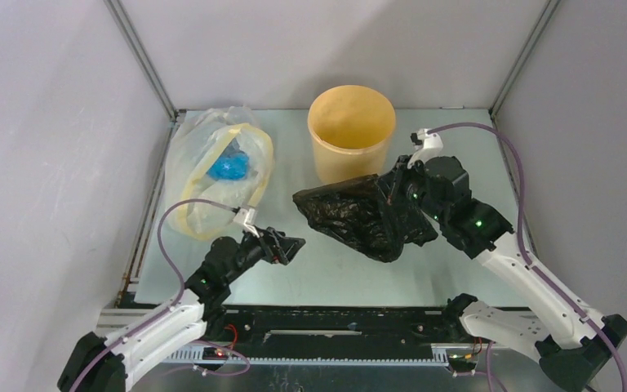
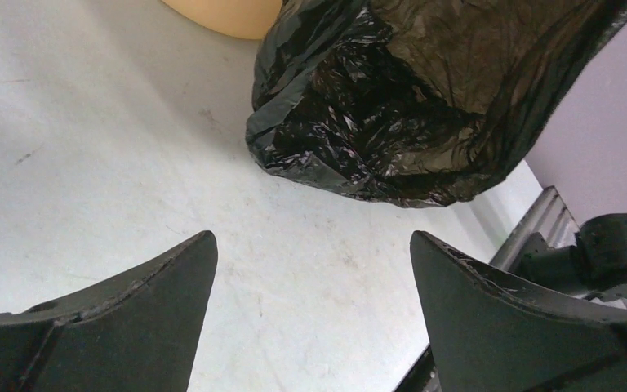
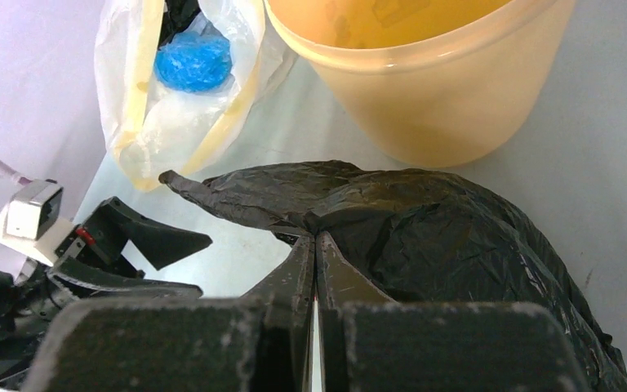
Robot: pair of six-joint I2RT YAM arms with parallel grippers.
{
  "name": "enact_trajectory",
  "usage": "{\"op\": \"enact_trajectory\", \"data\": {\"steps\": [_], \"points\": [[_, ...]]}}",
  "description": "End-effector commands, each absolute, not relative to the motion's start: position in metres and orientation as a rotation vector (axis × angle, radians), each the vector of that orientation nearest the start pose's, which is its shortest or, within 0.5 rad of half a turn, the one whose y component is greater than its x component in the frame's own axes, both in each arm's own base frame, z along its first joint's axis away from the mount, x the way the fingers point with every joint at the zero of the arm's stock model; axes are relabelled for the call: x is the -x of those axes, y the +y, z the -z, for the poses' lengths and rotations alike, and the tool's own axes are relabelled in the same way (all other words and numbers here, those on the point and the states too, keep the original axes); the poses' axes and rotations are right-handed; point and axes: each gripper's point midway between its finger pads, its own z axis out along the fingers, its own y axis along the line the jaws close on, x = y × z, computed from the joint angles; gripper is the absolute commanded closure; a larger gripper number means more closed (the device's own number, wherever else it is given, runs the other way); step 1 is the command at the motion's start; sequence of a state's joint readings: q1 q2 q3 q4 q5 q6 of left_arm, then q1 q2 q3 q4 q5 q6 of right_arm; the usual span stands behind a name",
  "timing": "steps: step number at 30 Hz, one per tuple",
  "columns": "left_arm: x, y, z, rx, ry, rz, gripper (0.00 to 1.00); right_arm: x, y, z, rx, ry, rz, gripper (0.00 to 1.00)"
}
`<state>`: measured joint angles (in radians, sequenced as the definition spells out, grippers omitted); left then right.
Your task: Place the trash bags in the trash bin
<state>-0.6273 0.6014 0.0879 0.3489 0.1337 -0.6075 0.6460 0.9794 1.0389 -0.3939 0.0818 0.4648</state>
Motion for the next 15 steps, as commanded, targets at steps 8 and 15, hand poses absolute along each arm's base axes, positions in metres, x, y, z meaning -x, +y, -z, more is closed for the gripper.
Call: {"op": "enact_trajectory", "data": {"steps": [8,15], "points": [[-0.25,-0.233,-0.145,-0.126,1.722,0.997,0.12,-0.256,0.201,-0.324,0.106,1.902,-0.783,1.0],[-0.273,-0.263,-0.15,-0.122,1.659,1.098,0.17,-0.253,0.197,-0.327,0.109,1.895,-0.801,1.0]]}}
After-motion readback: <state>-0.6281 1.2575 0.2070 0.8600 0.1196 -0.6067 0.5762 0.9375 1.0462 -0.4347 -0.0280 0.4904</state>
